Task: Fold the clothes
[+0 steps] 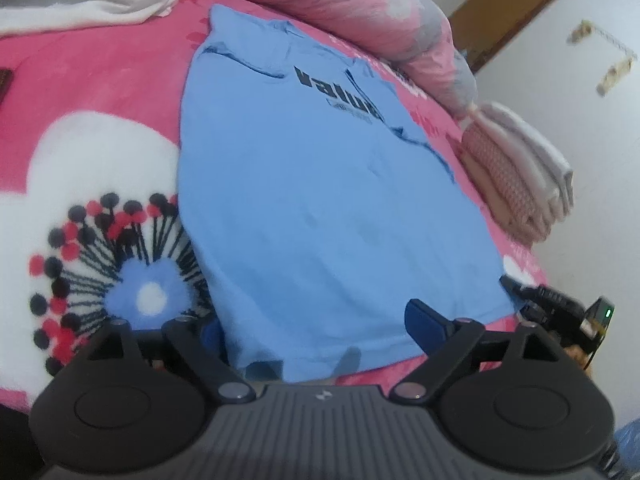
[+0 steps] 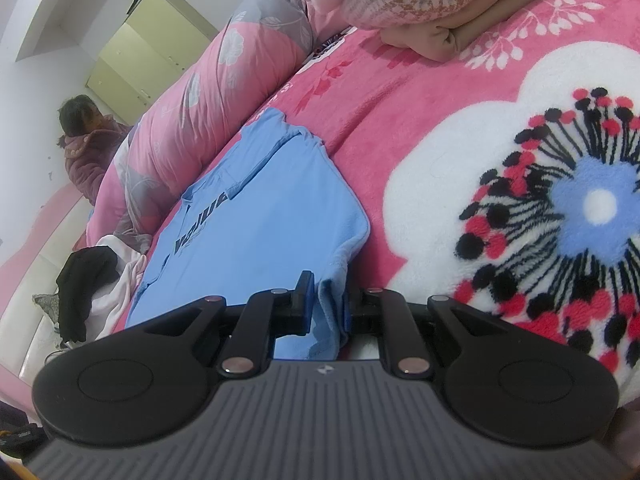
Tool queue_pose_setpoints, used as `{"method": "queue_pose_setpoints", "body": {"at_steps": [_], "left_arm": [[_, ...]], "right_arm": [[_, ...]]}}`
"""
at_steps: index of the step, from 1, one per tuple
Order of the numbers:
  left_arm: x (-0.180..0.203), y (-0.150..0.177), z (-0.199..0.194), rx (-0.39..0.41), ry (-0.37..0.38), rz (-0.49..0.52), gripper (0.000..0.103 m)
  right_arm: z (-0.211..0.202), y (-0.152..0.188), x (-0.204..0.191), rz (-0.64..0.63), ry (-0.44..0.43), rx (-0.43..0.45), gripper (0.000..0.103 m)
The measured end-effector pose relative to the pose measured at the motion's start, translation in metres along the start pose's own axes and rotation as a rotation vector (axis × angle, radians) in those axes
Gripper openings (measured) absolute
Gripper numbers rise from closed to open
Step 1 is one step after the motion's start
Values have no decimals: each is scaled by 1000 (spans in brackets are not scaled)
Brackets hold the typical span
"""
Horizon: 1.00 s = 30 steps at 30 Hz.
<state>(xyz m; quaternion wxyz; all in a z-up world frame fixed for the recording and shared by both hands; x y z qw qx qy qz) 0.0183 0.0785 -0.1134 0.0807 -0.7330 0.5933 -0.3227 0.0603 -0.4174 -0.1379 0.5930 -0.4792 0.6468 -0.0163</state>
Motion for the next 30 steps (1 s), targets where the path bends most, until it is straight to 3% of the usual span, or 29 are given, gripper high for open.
{"method": "queue_pose_setpoints", "body": {"at_steps": [2,7,13,16,20,26,30], "left_arm": [[-4,0,0,1,6,-32,83],[-14,-2,-1,7,-11,-85,58],[-18,-3,-8,25,6,-91,31],[-20,-4,-8,19,23,-97,26],[-23,0,-1,-25,24,-114,30],[-25,1,1,-17,23,-120,29],[-27,2,1,-10,22,-119,17]], "right_arm": [[0,0,-1,-7,1,-5,11],[2,-2,-7,-58,29,-33,10],[1,-4,-18,-113,42,-39,3],[0,-6,-20,-105,28,-29,3],[5,-4,-17,-74,32,-47,3],[9,-3,-16,-49,36,-49,3],[7,-3,-18,-51,36,-34,3]]}}
Point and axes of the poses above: each gripper's, at about its wrist camera, not at the fingertips, and z roughly the way its jaws point, x to its right, y to its underside, the point moved 5 cm from there along z, roughly the way its jaws point, and after that the axes turned 15 degrees about -y, right-handed, at the moved point
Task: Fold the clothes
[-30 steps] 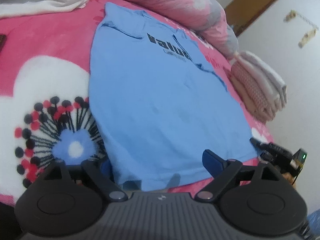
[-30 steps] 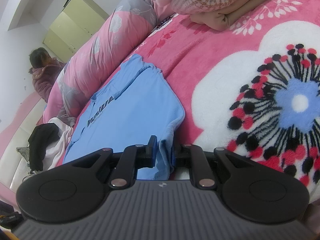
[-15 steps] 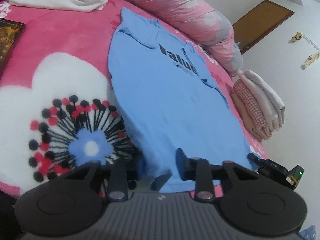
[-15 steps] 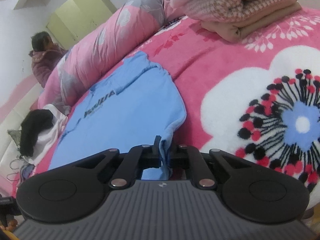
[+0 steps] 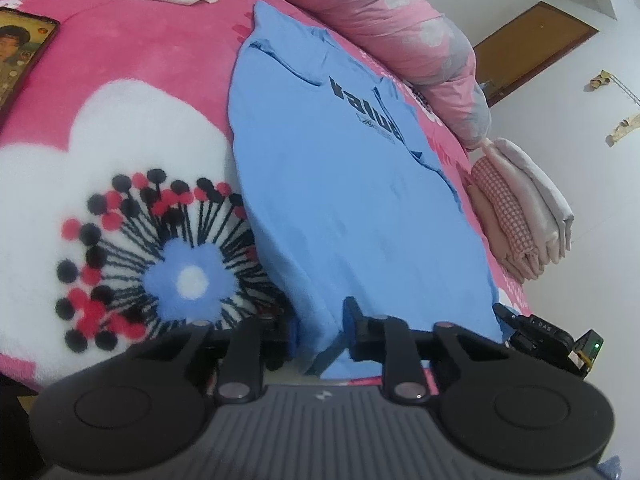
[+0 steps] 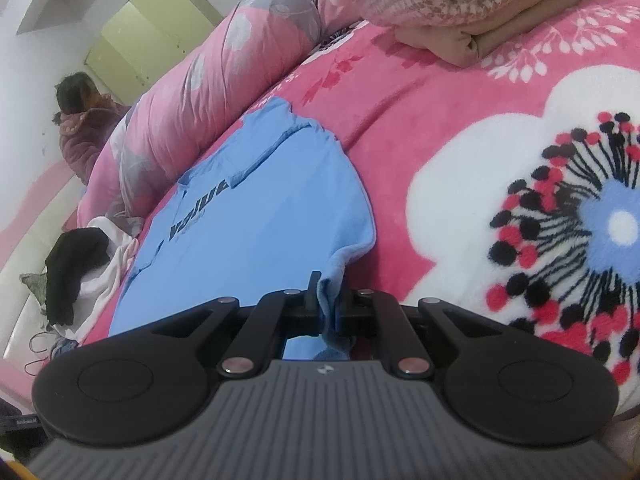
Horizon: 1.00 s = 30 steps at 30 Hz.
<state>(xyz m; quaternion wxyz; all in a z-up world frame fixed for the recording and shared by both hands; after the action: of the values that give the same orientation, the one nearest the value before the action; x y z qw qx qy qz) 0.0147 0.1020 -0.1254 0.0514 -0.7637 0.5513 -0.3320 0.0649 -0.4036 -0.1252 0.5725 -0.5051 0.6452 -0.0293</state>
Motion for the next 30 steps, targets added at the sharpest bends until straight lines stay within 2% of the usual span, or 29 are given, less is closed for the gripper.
{"method": "queue_pose_setpoints", "body": {"at_steps": [15,30], "left_arm": [[-6,-4,-12,61,-3,-14,10],[3,-19,-54,166,55,73,6]], "right_arm": [[-13,-10,-9,-6,-26,72,2],[-37,-10,-34,-13,-131,167,1]]}}
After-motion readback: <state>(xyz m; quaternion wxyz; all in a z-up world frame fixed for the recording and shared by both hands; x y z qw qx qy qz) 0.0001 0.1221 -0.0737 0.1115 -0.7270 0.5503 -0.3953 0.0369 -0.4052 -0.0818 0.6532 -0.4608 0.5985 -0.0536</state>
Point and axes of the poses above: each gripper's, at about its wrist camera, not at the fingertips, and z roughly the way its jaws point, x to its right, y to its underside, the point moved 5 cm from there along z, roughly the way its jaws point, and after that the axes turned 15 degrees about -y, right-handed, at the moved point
